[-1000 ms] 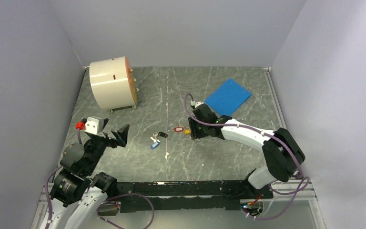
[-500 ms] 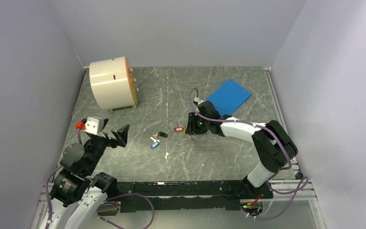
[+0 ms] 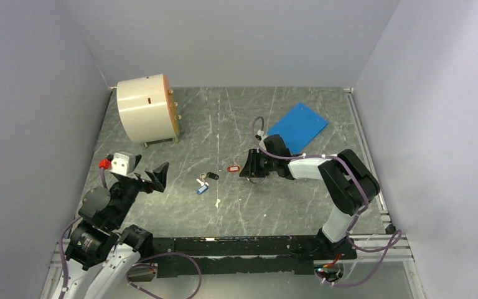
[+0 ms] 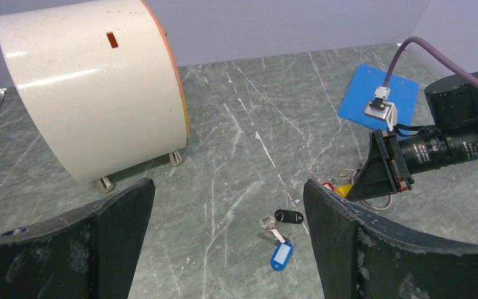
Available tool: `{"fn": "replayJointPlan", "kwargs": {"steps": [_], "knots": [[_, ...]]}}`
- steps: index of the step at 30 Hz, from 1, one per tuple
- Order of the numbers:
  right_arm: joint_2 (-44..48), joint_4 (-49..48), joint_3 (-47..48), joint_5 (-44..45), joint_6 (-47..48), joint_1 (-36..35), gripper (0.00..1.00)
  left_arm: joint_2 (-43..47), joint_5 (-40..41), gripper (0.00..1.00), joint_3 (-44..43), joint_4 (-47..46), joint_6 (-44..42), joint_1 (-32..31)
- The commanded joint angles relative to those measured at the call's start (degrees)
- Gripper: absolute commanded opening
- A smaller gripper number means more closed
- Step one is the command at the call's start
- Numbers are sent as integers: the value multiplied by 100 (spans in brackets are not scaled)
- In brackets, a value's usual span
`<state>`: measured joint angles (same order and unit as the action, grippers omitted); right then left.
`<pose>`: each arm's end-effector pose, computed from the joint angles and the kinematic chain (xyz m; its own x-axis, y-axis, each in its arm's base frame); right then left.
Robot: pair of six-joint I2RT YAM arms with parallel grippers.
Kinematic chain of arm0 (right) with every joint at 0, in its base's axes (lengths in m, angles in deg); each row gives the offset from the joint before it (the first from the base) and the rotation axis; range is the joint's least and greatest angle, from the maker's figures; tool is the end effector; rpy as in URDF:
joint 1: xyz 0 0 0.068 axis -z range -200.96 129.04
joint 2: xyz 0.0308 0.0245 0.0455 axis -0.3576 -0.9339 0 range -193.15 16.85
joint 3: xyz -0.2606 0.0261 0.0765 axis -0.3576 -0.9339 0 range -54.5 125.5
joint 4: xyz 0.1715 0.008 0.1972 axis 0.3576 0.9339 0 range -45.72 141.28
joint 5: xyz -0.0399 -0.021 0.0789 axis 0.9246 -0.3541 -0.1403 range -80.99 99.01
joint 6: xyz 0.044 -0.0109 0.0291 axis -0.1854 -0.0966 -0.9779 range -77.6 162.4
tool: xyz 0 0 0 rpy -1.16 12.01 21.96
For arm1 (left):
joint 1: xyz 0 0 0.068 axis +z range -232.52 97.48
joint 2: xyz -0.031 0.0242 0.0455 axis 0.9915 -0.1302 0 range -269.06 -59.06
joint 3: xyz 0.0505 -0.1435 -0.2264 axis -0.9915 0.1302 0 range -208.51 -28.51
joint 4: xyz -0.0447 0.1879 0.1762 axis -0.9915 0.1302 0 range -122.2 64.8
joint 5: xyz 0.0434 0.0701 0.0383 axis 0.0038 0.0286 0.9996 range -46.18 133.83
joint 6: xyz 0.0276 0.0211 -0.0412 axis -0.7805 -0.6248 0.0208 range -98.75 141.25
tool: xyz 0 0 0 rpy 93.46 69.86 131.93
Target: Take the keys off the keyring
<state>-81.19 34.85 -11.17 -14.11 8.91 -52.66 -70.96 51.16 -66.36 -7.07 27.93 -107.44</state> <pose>0.2671 0.1814 0.1339 -0.9005 0.0402 -0.4330 -0.2656 0.7375 0.6209 0.0609 -0.0232 0.3306 -0.0223 -0.1168 -0.9929 0.3016 0.9461 -0.1181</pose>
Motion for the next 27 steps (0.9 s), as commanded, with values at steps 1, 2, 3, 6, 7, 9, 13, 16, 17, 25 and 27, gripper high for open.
{"fn": "replayJointPlan", "kwargs": {"steps": [1, 2, 3, 6, 7, 9, 13, 16, 17, 25, 27], "knots": [[-281, -686, -211, -471, -268, 128, 33, -84, -77, 95, -171, -84, -95, 32], [-322, -737, -233, -503, -291, 143, 30, -84, -78, 95, -171, -79, -96, 33], [-329, -764, -243, -547, -302, 159, 28, -89, -79, 95, -171, -78, -96, 32], [-211, -772, -225, -628, -277, 173, 20, -85, -77, 95, -171, -78, -96, 32], [-141, -730, -202, -643, -262, 171, 17, -84, -81, 95, -171, -82, -96, 32], [23, -606, -114, -693, -215, 176, 9, -84, -79, 95, -178, -78, -96, 43], [436, -209, 182, -691, -55, 173, 0, -75, -92, 95, -179, -78, -96, 38], [696, 282, 533, -659, 168, 176, 0, -63, -81, 95, -187, -69, -96, 40], [784, 415, 717, -664, 251, 174, 0, -56, -74, 95, -188, -69, -96, 41], [1103, 641, 1506, -1069, 248, 219, 0, -60, -45, 95, -188, -52, -97, 45], [1124, 473, 1492, -1257, 124, 224, 0, -71, -53, 95, -188, -50, -96, 41]]}}
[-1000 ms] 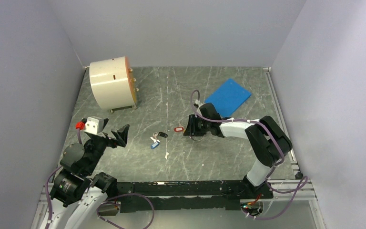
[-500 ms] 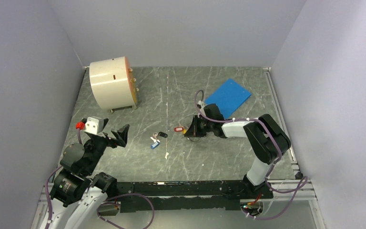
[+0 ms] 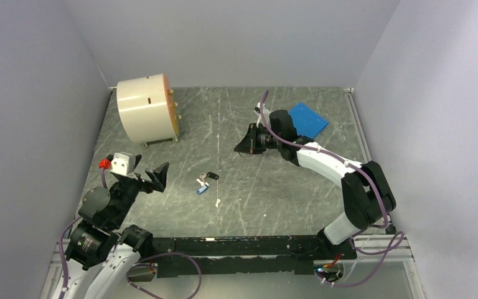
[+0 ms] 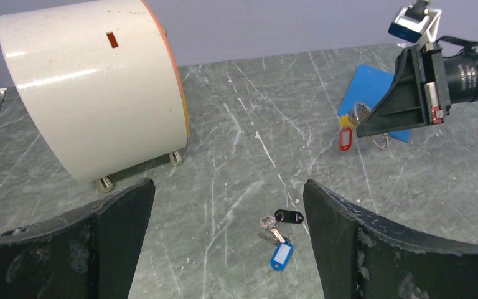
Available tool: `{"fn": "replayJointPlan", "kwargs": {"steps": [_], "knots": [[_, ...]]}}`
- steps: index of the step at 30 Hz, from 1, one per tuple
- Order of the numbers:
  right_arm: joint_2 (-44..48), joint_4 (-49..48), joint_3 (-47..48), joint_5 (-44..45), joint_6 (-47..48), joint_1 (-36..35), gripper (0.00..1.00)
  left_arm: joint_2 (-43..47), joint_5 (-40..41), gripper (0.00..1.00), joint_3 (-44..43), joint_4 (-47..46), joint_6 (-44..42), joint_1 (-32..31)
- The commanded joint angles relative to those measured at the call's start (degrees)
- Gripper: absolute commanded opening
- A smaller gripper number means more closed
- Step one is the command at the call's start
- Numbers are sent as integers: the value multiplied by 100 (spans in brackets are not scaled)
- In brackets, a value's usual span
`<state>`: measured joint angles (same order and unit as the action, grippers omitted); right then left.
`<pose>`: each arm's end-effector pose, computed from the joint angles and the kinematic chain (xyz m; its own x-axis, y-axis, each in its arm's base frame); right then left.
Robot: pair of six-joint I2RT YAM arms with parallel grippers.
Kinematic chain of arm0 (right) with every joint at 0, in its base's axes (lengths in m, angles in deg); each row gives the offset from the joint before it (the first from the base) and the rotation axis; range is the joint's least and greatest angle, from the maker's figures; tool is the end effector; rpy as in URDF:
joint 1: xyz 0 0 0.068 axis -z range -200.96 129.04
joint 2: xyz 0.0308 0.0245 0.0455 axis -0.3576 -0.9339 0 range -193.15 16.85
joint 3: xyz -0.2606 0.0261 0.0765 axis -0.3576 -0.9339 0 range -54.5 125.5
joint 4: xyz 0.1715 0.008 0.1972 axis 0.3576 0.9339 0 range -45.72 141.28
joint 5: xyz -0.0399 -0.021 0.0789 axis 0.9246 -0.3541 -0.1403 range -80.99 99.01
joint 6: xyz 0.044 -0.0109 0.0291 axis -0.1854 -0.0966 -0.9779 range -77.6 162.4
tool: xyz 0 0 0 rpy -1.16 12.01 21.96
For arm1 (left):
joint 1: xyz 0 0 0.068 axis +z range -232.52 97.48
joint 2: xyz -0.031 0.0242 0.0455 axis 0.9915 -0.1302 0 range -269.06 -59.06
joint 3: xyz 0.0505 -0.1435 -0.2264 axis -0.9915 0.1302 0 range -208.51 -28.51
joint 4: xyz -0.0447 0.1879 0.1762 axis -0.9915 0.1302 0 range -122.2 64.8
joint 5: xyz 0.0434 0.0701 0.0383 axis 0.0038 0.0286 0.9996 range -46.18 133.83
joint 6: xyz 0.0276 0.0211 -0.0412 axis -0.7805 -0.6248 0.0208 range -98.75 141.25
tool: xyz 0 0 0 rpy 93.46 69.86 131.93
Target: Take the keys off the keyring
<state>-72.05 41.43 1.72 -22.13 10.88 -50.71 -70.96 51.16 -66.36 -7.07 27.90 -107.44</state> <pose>0.2896 0.1868 0.2439 -0.7937 0.0616 -0.6051 -0.4684 0.5727 0.6727 0.0609 -0.0232 0.3306 -0.0221 -0.1163 -0.9930 0.3016 0.9461 -0.1176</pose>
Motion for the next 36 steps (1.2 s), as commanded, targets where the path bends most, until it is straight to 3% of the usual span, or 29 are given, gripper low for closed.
{"fn": "replayJointPlan", "kwargs": {"steps": [1, 13, 25, 30, 36], "knots": [[211, -209, 178, -482, -79, 30, 0, -78, -42, 95, -188, -51, -94, 41], [-34, 699, -211, -726, 755, 16, 0, -618, -410, 95, -483, 153, 29, 41], [-227, 2264, 726, 544, 2010, 225, 0, -887, -466, 95, -524, 230, 29, 50], [-147, 2269, 857, 633, 2117, 160, 0, -871, -458, 95, -523, 230, 20, 61], [-357, 2185, 325, 783, 2121, -98, 0, -848, -482, 95, -531, 256, 35, 58]]}}
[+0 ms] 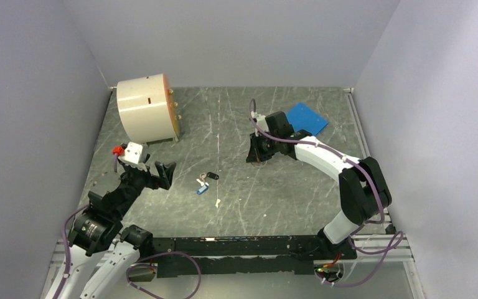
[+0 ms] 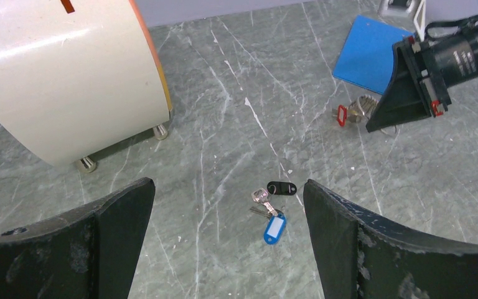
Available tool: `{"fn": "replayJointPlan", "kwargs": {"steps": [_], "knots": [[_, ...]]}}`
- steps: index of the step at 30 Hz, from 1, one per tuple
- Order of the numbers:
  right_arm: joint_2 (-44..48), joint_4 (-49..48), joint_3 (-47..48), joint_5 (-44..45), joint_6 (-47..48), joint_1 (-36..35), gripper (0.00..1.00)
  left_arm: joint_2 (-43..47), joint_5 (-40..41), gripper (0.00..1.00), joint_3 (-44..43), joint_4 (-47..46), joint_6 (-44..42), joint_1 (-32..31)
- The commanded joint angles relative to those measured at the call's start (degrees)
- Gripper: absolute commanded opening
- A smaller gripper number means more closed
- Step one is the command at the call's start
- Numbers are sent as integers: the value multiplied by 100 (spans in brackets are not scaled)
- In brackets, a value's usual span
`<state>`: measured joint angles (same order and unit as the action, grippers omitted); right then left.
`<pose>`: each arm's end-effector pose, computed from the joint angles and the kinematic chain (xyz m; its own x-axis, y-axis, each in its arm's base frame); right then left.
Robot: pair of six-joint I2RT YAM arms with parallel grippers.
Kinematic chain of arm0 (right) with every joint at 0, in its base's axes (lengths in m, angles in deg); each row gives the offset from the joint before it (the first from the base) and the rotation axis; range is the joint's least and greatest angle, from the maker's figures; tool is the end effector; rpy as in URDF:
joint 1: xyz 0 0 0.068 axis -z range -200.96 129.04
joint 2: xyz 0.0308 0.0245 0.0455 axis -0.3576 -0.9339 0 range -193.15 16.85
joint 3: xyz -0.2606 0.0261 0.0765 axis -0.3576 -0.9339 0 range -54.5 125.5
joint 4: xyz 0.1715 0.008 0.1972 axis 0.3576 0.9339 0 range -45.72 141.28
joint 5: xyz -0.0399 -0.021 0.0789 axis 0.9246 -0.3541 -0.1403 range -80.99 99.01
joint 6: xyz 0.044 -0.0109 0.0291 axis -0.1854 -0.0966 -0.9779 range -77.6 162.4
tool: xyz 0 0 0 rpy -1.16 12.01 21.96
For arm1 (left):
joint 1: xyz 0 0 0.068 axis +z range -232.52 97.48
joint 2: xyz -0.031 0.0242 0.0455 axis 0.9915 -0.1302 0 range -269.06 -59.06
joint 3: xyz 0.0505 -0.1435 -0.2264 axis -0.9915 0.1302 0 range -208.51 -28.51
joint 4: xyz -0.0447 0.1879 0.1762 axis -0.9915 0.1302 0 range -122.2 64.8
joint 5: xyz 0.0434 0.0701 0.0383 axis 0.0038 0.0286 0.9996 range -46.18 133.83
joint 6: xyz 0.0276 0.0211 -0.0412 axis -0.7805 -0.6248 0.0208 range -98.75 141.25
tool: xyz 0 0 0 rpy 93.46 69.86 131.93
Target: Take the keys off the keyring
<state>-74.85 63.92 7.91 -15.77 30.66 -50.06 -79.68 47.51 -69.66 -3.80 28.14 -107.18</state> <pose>0.2904 0.1787 0.2299 -0.7837 -0.2249 -0.5790 -0.5340 0.7202 0.4430 0.0826 -0.0353 0.3335 -0.1666 -0.0552 -0.9845 0.3410 0.9336 -0.1101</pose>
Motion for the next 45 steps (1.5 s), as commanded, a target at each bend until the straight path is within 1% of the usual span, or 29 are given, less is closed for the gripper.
{"fn": "replayJointPlan", "kwargs": {"steps": [1, 8, 9, 11, 13, 19, 22, 26, 29, 32, 34, 40, 45], "knots": [[-82, -95, -428, 138, 122, -223, 0, 35, -114, 95, -201, -72, 13, 32], [-40, 217, -888, 372, 102, -963, 0, 8, -166, 95, -210, -75, 5, 32], [-24, 279, -947, 403, 80, -1055, 2, 14, -166, 95, -210, -72, 9, 32], [14, 426, -984, 476, 25, -1236, 7, 27, -166, 95, -210, -72, 13, 32], [110, 633, -958, 633, -42, -1357, 15, 40, -179, 95, -210, -67, 22, 36], [745, 1439, -658, 1566, -234, -1468, 40, 4, -312, 95, -226, -80, 55, 33], [891, 1533, -504, 1912, -348, -1469, 44, -69, -424, 95, -257, -89, 81, 32], [717, 1404, -318, 2426, -636, -1471, 44, -135, -477, 95, -312, -74, 200, 41], [458, 1158, -166, 2625, -884, -1468, 43, -166, -453, 95, -332, -40, 205, 39], [170, 900, -70, 2849, -1152, -1467, 39, -188, -421, 95, -340, -11, 191, 41], [-15, 733, -10, 2864, -1229, -1475, 36, -193, -435, 95, -333, -10, 169, 48], [-531, 517, 76, 2846, -1351, -1470, 35, -197, -476, 95, -324, -10, 128, 50], [-732, 282, 56, 2846, -1274, -1469, 33, -212, -500, 95, -286, -59, 108, 50]]}}
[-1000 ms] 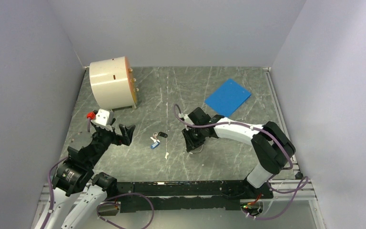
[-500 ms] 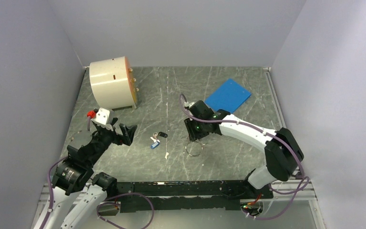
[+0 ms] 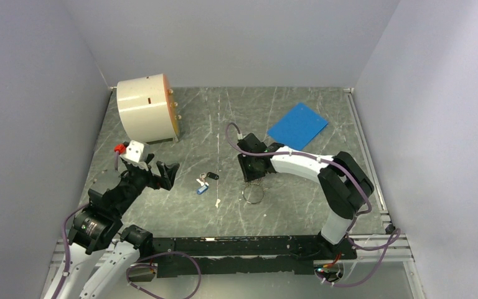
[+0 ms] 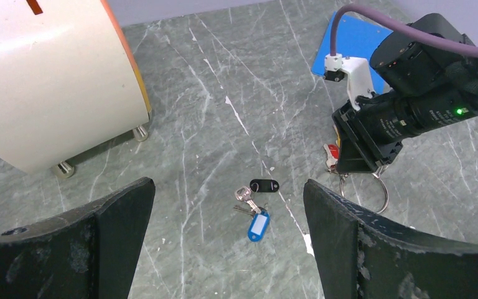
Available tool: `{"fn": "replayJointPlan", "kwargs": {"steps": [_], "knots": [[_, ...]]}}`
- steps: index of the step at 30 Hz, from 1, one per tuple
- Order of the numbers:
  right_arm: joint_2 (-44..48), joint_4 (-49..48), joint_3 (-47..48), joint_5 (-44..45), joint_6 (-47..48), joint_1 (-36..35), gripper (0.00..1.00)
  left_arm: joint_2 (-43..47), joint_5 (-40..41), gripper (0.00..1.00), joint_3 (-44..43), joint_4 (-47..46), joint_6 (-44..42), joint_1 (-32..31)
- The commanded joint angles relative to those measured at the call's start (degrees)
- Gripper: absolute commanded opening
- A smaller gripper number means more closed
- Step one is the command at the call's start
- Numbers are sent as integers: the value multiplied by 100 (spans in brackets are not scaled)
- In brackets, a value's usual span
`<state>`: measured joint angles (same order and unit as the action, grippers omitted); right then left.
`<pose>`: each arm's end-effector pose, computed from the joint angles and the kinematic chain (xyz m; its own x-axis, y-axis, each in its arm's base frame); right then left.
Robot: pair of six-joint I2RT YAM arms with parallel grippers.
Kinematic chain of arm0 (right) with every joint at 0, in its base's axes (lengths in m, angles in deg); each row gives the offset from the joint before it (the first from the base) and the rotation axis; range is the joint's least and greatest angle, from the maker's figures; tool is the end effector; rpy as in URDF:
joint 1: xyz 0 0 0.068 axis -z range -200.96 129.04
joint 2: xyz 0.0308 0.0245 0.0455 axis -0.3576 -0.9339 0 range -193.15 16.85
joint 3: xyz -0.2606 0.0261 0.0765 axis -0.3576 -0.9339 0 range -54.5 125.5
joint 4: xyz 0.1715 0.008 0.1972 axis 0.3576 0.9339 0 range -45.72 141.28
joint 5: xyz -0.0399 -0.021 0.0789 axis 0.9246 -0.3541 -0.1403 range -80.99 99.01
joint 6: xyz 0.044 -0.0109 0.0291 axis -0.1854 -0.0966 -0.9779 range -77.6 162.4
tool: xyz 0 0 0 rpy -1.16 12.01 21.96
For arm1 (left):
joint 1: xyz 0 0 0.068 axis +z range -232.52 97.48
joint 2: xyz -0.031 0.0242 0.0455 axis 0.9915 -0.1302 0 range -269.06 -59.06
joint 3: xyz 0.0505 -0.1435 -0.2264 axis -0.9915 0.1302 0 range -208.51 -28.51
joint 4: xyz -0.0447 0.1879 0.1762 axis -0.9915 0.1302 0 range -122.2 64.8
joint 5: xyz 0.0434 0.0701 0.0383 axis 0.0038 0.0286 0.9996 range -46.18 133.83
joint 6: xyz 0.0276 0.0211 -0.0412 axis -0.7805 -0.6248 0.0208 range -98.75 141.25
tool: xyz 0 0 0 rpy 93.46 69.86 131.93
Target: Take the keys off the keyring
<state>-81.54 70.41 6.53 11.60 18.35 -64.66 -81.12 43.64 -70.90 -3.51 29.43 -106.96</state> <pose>0.2459 0.2328 0.1758 -0.8660 -0.2647 -0.4242 -0.3534 0.9242 0.1449 0.0843 -0.0384 0.3380 -0.1903 -0.0698 -0.9792 0.3936 0.9084 -0.1412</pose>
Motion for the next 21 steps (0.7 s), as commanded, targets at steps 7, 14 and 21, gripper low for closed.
{"fn": "replayJointPlan", "kwargs": {"steps": [7, 14, 21], "knots": [[-294, -555, 297, -197, 242, -7, 8, -139, -157, 95, -147, -127, -36, 35], [66, -205, 400, -379, 972, -143, 0, -222, -175, 95, -155, -127, -41, 41], [375, -92, 131, -277, 1343, -373, 0, -285, -212, 95, -164, -122, -36, 63]]}}
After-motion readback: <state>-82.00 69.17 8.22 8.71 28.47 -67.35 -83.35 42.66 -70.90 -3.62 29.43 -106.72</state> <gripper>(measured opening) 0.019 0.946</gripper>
